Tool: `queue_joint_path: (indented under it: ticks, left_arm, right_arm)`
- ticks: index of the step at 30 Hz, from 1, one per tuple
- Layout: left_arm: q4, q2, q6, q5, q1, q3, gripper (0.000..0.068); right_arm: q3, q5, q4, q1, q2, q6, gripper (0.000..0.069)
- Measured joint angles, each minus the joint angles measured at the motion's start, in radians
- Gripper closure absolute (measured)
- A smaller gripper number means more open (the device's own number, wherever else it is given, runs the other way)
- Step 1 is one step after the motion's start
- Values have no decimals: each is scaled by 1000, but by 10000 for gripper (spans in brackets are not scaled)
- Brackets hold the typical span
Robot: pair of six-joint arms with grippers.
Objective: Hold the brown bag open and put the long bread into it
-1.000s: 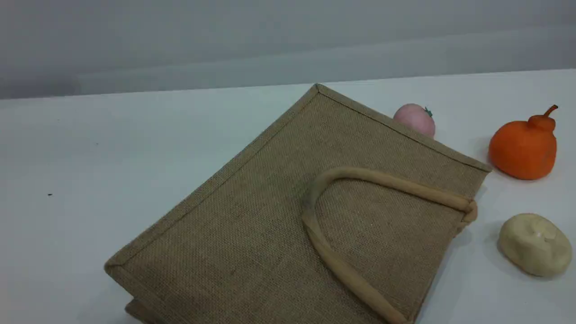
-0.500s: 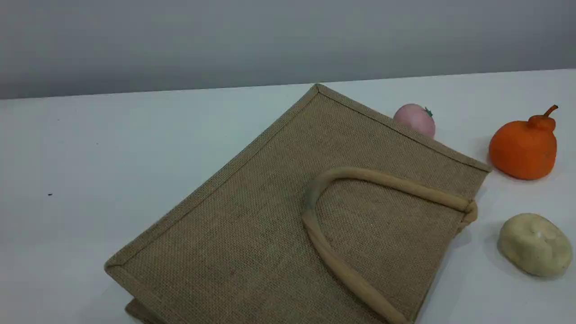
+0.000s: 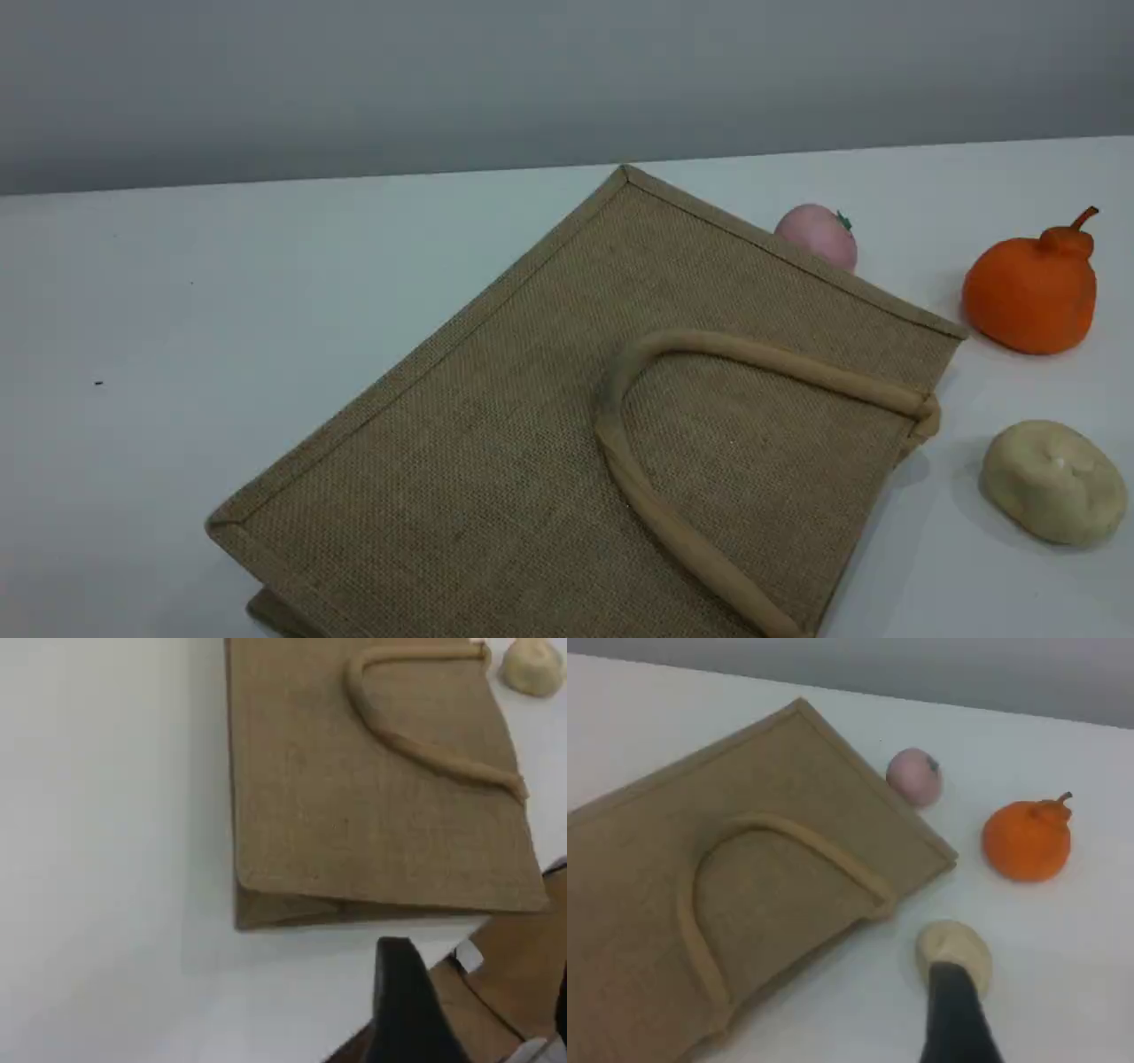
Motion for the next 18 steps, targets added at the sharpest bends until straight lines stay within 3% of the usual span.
queue_joint_path:
  ticks: [12,18]
  left_arm:
    - [-3,2,1,20,0,14,344]
    - [-3,2,1,20,1,14,345]
  right_arm:
    - [0,0,0,-2,0,-1,317]
    - [0,0,6,-115,0,-1,317]
